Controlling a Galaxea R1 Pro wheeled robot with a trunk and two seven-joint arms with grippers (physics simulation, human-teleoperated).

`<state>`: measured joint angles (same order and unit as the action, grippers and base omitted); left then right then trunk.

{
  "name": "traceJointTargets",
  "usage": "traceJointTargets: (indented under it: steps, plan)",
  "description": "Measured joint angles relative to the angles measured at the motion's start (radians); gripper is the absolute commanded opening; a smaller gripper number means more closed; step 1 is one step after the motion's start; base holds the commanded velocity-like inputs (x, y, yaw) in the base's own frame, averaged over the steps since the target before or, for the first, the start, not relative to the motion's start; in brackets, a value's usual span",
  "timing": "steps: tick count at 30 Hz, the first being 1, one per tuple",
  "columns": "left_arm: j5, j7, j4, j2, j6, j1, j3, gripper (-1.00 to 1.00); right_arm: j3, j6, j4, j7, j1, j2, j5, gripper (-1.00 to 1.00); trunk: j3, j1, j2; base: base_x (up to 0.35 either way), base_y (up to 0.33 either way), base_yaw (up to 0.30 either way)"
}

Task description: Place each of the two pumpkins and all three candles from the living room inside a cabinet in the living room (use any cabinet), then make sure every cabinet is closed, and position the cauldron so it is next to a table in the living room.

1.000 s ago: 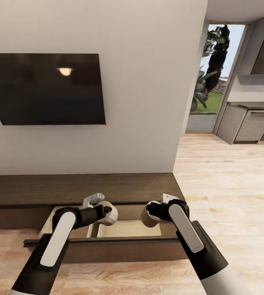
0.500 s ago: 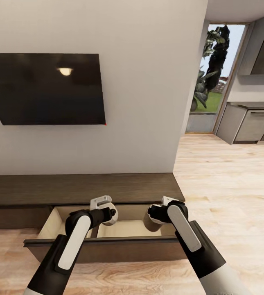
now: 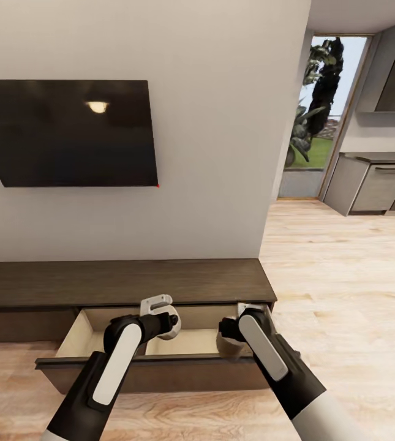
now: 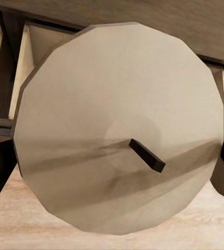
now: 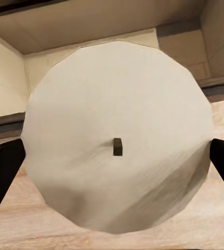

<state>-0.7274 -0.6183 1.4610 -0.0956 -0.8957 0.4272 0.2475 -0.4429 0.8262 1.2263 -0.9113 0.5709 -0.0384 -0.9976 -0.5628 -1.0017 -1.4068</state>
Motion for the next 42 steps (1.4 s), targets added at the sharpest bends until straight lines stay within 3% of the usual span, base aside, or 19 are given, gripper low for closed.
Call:
traceJointTargets:
  steps: [2, 4, 8, 14, 22, 33, 42]
  plan:
    - [0.001, -0.001, 0.000, -0.001, 0.000, 0.000, 0.002, -1.00, -0.013, -0.017, 0.034, 0.002, 0.000, -0.012, 0.045, -1.00, 0.000, 0.000, 0.000, 0.000, 0.000, 0.000]
    - [0.012, -0.001, 0.000, -0.001, 0.000, 0.000, 0.004, -1.00, -0.018, -0.018, 0.060, 0.002, 0.000, -0.018, 0.061, -1.00, 0.000, 0.000, 0.000, 0.000, 0.000, 0.000]
    - [0.064, -0.001, -0.001, -0.001, 0.012, 0.000, 0.003, -1.00, -0.019, -0.033, 0.068, 0.011, 0.000, -0.023, 0.073, -1.00, 0.000, 0.000, 0.000, 0.000, 0.000, 0.000]
    - [0.087, -0.001, -0.067, -0.023, 0.087, 0.000, 0.052, -1.00, -0.021, -0.062, 0.031, 0.016, 0.000, -0.039, 0.071, -1.00, 0.000, 0.000, 0.000, 0.000, 0.000, 0.000]
    - [0.093, -0.001, -0.070, -0.025, 0.101, 0.000, 0.091, -1.00, -0.021, -0.060, 0.023, 0.016, 0.000, -0.064, 0.073, -1.00, 0.000, 0.000, 0.000, 0.000, 0.000, 0.000]
    - [0.094, -0.001, -0.071, -0.022, 0.100, 0.000, 0.097, -1.00, -0.021, -0.065, 0.024, 0.039, 0.000, -0.065, 0.076, -1.00, 0.000, 0.000, 0.000, 0.048, 0.000, 0.000]
    - [0.089, -0.001, -0.078, -0.023, 0.095, 0.000, 0.097, -1.00, -0.058, -0.111, 0.006, 0.110, 0.000, -0.065, 0.165, -1.00, 0.000, 0.000, 0.000, 0.024, 0.000, 0.000]
